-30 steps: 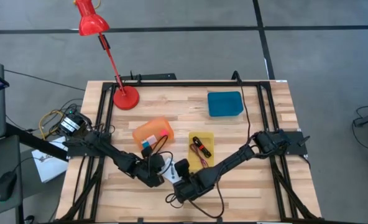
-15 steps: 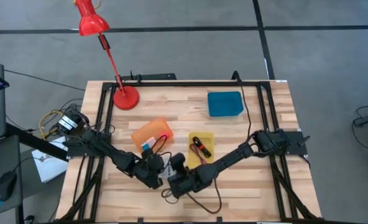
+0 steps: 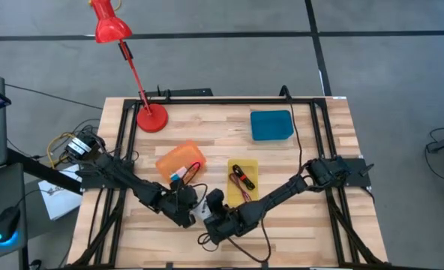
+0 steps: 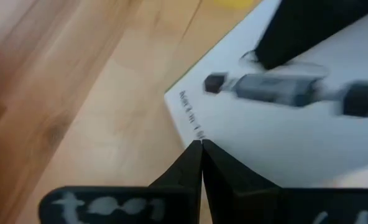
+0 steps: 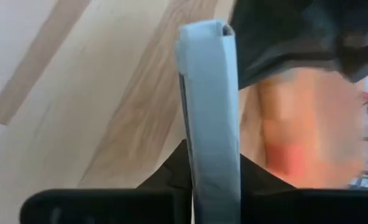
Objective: Pick and place items into bin
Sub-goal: Put the white card reader box into the blue bin
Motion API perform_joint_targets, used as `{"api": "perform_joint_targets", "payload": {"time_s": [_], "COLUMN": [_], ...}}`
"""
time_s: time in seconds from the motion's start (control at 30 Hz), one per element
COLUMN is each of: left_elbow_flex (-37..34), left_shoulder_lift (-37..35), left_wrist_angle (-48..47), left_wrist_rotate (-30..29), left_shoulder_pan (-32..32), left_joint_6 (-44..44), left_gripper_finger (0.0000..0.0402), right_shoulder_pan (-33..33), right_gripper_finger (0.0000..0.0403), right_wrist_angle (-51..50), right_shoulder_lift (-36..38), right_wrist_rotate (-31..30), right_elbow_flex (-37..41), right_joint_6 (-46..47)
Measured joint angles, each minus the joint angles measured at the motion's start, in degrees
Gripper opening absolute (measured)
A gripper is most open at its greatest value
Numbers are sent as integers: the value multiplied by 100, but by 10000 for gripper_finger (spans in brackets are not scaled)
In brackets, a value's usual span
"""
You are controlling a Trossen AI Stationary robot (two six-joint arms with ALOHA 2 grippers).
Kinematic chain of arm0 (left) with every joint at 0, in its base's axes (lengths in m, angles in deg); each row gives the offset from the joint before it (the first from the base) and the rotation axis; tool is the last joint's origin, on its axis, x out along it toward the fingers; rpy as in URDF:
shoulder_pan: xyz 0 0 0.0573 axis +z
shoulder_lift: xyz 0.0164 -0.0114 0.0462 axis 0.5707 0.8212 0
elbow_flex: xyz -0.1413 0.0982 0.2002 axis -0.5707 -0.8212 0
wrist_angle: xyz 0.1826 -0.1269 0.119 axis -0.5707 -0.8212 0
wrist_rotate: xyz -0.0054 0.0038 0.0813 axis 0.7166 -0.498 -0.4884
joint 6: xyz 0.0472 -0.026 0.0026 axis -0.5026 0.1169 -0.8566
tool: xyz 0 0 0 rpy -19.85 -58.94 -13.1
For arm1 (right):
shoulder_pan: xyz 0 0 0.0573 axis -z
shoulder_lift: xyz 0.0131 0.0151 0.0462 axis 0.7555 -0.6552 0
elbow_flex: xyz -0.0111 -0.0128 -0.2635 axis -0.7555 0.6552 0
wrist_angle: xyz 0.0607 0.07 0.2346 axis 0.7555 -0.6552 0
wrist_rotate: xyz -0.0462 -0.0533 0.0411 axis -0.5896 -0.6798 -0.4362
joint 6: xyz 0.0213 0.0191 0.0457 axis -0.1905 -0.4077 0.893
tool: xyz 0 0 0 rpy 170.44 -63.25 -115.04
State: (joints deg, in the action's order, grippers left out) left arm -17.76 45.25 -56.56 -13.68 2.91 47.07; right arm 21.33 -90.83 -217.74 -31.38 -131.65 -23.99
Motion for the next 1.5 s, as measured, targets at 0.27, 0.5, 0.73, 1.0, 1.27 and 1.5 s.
{"api": "perform_joint_targets", "payload": {"time_s": [0.27,0.5,0.73,1.0,1.27,1.5], "left_elbow_flex": [0,2,7,7,7,7], "left_shoulder_lift": [-1088,-2158,-3199,-3626,-3528,-3531], "left_wrist_angle": [13,-33,-70,-142,-694,-674], "left_wrist_rotate": [-203,-830,-1187,-1225,-1322,-1330], "left_shoulder_pan": [-4,1,18,18,88,259], "left_joint_6": [-656,-1709,-2680,-3301,-3135,-3122], "left_gripper_finger": [0,0,0,0,0,0], "right_shoulder_pan": [-144,-308,136,1342,2833,4188], "right_gripper_finger": [37,46,39,42,42,38], "right_wrist_angle": [-367,-717,-2870,-5340,-4349,-3945], "right_shoulder_lift": [73,638,1907,3346,4572,4474], "right_wrist_rotate": [-280,-2312,-2485,-1878,134,624], "right_elbow_flex": [4,-8,-4,208,1840,2694], "right_joint_6": [521,912,2599,4220,4332,4674]}}
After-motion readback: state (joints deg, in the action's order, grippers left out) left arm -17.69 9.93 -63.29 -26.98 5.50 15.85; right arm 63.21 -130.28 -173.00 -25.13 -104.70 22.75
